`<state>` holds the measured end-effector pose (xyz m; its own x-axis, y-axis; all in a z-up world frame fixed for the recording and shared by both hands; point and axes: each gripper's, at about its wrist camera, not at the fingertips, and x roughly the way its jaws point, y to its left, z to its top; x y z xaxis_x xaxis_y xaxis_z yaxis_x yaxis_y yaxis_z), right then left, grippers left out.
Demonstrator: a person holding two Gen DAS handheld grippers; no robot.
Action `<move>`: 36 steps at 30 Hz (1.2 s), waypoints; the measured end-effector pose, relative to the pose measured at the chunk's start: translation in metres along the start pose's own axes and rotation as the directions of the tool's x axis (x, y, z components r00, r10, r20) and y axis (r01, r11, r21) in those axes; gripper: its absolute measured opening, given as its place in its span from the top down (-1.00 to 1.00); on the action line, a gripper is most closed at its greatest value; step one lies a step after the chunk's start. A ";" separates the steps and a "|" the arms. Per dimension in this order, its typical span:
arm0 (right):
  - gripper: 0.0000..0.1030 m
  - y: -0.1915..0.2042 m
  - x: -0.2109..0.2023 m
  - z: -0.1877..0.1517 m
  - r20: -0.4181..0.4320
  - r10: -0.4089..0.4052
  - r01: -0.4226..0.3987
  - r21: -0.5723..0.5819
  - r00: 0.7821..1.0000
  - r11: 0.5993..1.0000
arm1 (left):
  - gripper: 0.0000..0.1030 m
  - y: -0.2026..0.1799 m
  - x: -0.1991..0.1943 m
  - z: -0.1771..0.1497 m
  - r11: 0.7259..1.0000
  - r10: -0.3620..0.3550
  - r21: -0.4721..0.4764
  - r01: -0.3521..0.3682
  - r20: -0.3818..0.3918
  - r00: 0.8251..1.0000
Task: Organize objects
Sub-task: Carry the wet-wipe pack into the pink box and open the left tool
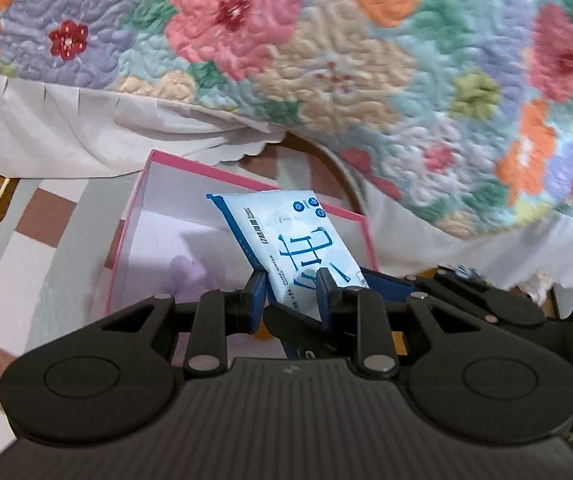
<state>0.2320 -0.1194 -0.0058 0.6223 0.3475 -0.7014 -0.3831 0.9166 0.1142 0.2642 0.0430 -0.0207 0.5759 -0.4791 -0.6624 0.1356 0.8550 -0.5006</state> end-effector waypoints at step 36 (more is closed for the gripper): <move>-0.41 -0.038 0.054 -0.035 -0.118 0.105 -0.094 0.095 0.987 0.991 | 0.10 0.025 0.037 -0.016 0.965 0.245 0.124 -0.231 -0.112 0.963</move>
<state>0.2564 -0.1423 -0.0727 0.4935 0.4160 -0.7638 -0.3736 0.8944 0.2457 0.2761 0.0429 -0.0667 0.4974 -0.2742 -0.8231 0.0975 0.9604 -0.2610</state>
